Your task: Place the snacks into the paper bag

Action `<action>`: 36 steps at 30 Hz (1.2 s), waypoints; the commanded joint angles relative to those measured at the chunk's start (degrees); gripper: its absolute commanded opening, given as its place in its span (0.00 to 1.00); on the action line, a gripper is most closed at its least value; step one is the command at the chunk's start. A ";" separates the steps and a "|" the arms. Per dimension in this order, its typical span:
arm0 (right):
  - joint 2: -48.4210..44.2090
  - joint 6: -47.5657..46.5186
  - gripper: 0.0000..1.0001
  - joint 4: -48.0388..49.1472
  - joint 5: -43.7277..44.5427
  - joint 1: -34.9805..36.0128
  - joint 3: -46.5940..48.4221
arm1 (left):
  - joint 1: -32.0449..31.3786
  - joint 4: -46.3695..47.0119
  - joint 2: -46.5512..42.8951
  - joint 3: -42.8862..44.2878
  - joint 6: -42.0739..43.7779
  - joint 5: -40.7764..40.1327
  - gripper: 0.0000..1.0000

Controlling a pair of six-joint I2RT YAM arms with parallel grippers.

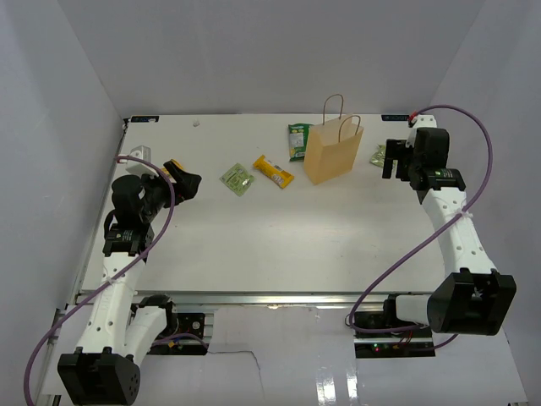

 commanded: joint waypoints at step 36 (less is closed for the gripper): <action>55.79 3.88 1.00 -6.18 -20.62 -10.58 45.50 | -0.04 -2.36 1.32 1.27 -4.61 2.99 0.98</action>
